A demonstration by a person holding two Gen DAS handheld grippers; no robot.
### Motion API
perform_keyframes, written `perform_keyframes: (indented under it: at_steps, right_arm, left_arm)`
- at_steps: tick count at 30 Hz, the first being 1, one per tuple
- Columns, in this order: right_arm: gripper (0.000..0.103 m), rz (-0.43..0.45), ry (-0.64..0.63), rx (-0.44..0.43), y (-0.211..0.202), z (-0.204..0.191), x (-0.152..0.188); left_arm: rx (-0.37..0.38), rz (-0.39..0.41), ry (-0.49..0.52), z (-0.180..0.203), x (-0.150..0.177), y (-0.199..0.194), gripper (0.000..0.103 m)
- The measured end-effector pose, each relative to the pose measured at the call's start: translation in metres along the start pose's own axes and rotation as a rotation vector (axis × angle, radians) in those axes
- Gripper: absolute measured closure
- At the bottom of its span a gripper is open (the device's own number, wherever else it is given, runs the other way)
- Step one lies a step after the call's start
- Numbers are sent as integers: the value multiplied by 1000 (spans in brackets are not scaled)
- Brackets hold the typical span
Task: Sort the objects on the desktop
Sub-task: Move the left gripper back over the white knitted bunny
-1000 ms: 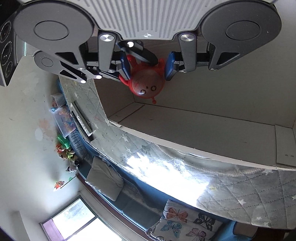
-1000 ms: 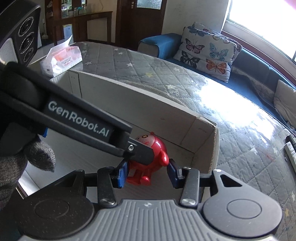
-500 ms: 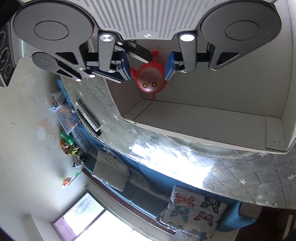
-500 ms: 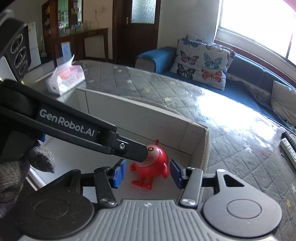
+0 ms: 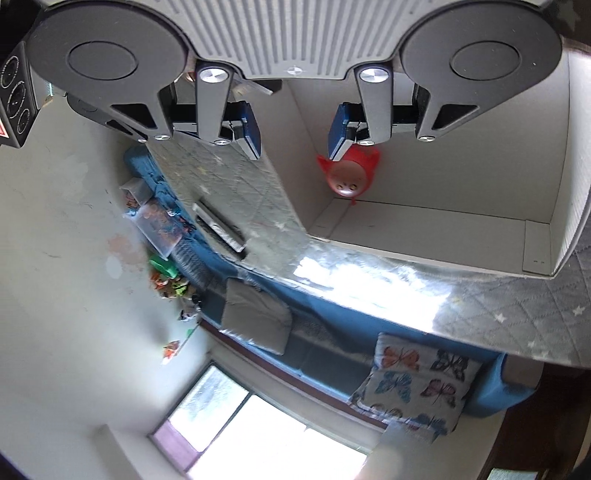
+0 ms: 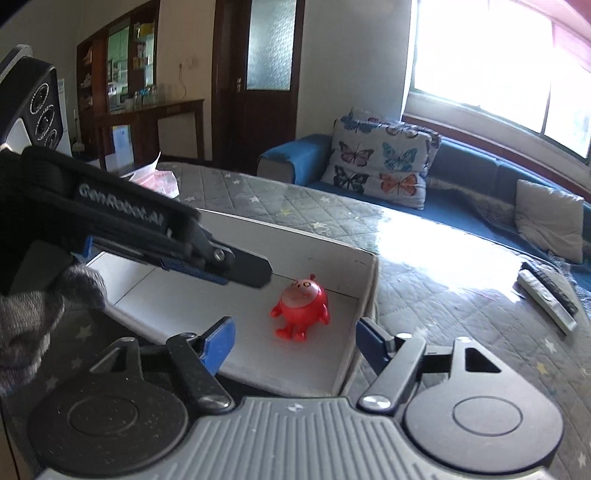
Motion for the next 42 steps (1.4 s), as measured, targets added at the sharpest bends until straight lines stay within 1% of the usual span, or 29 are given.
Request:
perform_keyframes:
  at_steps: [3, 5, 6, 10, 14, 21, 27, 31, 36, 42]
  right_arm:
    - [24, 15, 4, 31, -22, 0, 13]
    - [20, 20, 6, 56, -35, 1, 23]
    - [20, 20, 6, 68, -41, -1, 28]
    - [19, 10, 8, 114, -60, -6, 52]
    - [17, -5, 46, 148, -72, -3, 76]
    - [16, -45, 95, 172, -82, 1, 113]
    - [15, -92, 131, 187, -78, 7, 140]
    - [15, -112, 164, 192, -75, 10, 154]
    - [15, -119, 198, 200, -80, 16, 165]
    - [15, -120, 235, 216, -90, 26, 176]
  left_arm:
    - [19, 13, 29, 14, 12, -13, 60]
    - [35, 9, 40, 22, 22, -19, 60]
    - [42, 8, 49, 26, 28, -22, 60]
    - [47, -6, 87, 36, 54, -30, 60]
    - [68, -33, 91, 43, 79, -34, 60]
    - [77, -85, 113, 51, 114, -33, 60]
    - [94, -115, 131, 62, 128, -29, 60]
    - [110, -135, 159, 76, 135, -23, 60]
    - [125, -169, 197, 93, 146, -10, 60]
    - [135, -207, 205, 112, 154, 11, 60]
Point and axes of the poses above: each gripper's, at about its wrist camera, not at the fingertips, and y roughly the way its jaws point, z to its right, x to its underside, the point moved 10 cm from there along y, roughly the way its jaws point, and after that the axes turned 5 degrees about -y, right-handed, at the moved point
